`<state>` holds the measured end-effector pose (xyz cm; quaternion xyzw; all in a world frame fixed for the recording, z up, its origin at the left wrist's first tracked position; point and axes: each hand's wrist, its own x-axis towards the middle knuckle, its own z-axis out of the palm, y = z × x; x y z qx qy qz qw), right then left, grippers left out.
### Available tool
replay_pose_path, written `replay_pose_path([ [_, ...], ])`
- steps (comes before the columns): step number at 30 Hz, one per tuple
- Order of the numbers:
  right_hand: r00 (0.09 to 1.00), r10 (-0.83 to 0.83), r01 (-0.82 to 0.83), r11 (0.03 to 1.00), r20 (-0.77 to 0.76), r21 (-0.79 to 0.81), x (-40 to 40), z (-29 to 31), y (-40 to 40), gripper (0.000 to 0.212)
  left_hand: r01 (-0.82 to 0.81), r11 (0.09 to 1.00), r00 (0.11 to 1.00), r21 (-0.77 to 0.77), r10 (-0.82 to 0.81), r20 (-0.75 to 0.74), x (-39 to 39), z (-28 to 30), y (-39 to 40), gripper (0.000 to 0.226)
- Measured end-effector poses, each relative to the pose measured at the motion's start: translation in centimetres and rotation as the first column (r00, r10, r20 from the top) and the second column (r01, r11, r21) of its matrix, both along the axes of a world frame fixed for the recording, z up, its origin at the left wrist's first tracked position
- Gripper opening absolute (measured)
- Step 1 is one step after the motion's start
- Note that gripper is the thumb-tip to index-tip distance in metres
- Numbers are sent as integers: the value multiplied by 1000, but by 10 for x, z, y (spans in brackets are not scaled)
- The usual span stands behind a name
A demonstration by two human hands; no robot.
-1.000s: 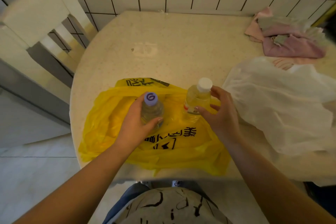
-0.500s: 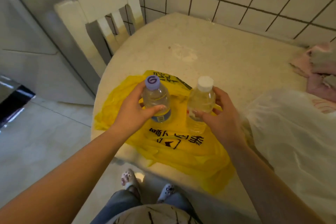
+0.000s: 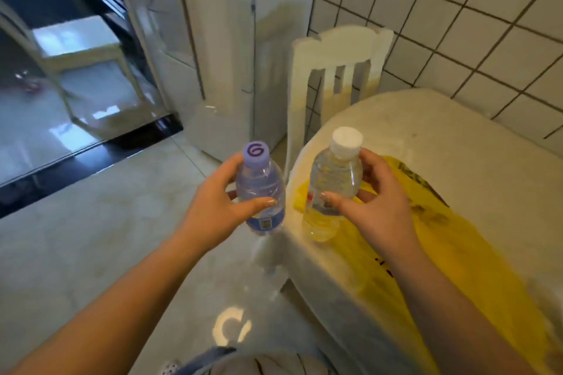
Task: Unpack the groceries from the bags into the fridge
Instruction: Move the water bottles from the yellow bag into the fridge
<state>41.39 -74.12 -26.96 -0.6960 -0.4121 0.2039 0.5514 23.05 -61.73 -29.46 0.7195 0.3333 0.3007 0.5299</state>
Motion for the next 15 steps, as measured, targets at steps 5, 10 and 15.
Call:
replay_pose_path([
  [5, 994, 109, -110, 993, -13, -30, -99, -5, 74, 67, -133, 991, 990, 11, 133, -36, -115, 2, 54, 72],
  [10, 972, 232, -233, 973, -25, -6, -187, -5, 150, 67, -258, 966, 966, 29, 259, -17, -210, 7, 114, 64],
  [15, 948, 316, -316, 949, -43, 15, -239, 0, 228, 68, -338, 940, 941, 45, 339, -22, -264, 13, 180, 64],
])
